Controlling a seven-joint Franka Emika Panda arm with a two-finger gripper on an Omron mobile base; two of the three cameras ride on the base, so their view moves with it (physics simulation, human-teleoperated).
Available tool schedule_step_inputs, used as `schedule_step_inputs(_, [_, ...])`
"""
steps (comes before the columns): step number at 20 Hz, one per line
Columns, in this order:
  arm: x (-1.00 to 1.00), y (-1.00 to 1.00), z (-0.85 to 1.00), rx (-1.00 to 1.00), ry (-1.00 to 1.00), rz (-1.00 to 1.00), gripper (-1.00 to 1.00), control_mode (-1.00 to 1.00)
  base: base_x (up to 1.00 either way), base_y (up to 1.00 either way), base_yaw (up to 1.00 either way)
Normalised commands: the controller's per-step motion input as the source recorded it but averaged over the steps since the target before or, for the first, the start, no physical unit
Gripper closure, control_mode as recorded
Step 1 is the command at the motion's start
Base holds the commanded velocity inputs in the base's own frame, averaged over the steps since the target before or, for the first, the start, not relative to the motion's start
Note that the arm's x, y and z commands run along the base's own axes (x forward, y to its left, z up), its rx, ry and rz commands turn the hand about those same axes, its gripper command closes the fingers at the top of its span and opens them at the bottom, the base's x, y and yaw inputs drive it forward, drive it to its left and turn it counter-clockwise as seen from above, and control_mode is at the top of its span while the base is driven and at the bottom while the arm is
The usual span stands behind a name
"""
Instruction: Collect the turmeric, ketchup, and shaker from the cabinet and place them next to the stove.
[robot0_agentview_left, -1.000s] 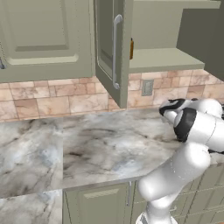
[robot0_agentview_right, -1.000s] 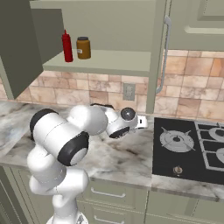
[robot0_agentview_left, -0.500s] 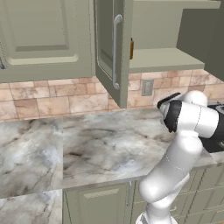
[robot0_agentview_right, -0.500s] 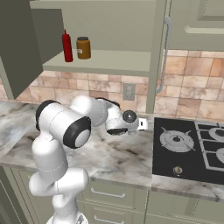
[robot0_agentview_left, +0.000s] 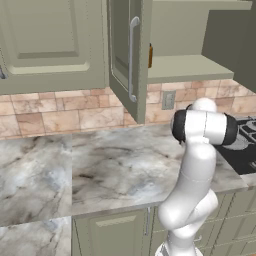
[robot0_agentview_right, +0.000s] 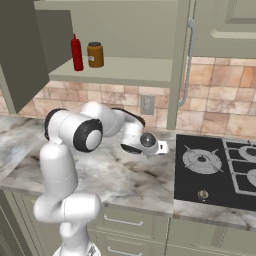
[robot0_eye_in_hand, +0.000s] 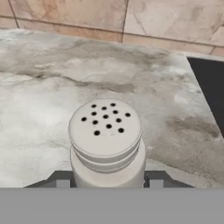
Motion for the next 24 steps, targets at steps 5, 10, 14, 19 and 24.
schedule_step_inputs(5, [0.02,-0.02,-0.12,0.00,0.00,0.00,-1.00,-1.00,0.00,0.00,0.00])
schedule_step_inputs(10, [0.00,0.00,0.09,0.00,0.00,0.00,-1.00,-1.00,0.00,0.00,0.00])
schedule_step_inputs(14, [0.00,0.00,0.36,0.00,0.00,0.00,-1.00,-1.00,0.00,0.00,0.00])
schedule_step_inputs(19, [0.00,0.00,0.54,0.00,0.00,-0.01,-1.00,-1.00,0.00,0.00,0.00])
schedule_step_inputs(24, [0.00,0.00,0.54,0.00,0.00,-0.04,-1.00,-1.00,0.00,0.00,0.00])
